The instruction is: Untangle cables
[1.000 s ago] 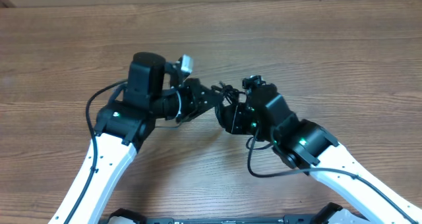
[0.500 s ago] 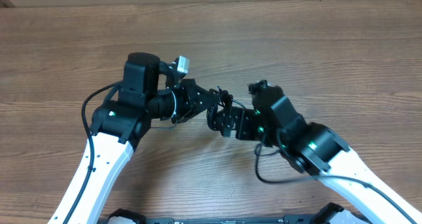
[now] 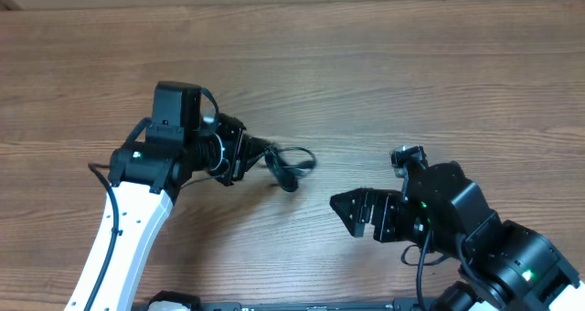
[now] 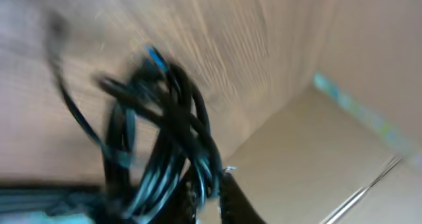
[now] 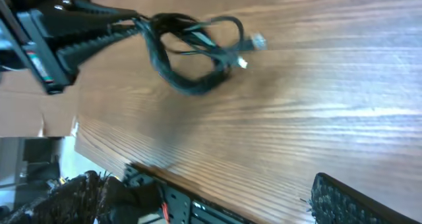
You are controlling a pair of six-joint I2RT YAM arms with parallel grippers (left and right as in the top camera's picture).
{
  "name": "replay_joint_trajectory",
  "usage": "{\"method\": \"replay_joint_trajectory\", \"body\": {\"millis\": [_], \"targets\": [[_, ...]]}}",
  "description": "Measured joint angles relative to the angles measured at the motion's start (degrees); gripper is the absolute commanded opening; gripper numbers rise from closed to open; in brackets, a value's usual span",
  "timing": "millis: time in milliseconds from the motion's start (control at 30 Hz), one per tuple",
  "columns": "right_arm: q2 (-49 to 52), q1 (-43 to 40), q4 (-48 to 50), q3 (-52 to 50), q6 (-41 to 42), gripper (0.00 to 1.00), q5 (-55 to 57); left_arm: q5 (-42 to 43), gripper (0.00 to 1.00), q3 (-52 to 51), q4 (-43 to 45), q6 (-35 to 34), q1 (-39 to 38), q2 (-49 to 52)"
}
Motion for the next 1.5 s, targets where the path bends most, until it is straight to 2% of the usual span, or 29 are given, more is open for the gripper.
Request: {"method": "replay_joint_trajectory", "body": {"millis": [233, 400, 667, 800, 900, 1000, 1133, 1333, 1500], "targets": [[4.17, 6.29, 2.23, -0.92, -0.04, 1.0, 1.73, -1.4, 0.04, 0.0, -0.44, -18.53, 0.0, 0.0], [12.68, 13.4, 8.81, -1.49, 0.9, 1.0, 5.81, -2.86, 0.04, 0.0, -1.25, -24.37, 0.07, 0.0], [25.73, 16.52, 13.18, -1.57, 11.61, 1.0, 9.77, -5.81, 0.04, 0.07, -10.93, -26.69, 0.04, 0.0], [26.14, 16.52, 13.29, -1.66, 12.22, 1.0, 10.4, -7.63, 0.04, 0.07, -14.03, -26.93, 0.04, 0.0], [26.14, 16.63, 13.68, -1.68, 9.77, 1.0, 10.8, -7.74, 0.04, 0.07, -13.94, -27.47, 0.04, 0.0], [26.14, 16.83, 14.99, -1.68, 8.33, 0.9, 10.99, -7.72, 0.04, 0.07, -13.57, -28.57, 0.04, 0.0], [26.25, 17.18, 15.82, -1.84, 13.55, 0.8, 10.64, -7.69, 0.05, 0.07, -13.35, -30.8, 0.04, 0.0], [29.94, 20.76, 25.42, -4.2, 22.34, 0.74, 10.56, -7.74, 0.04, 0.07, -10.82, -32.85, 0.04, 0.0], [36.5, 22.51, 32.11, -5.2, 25.18, 0.69, 12.09, -7.74, 0.04, 0.07, -9.7, -33.68, 0.04, 0.0]]}}
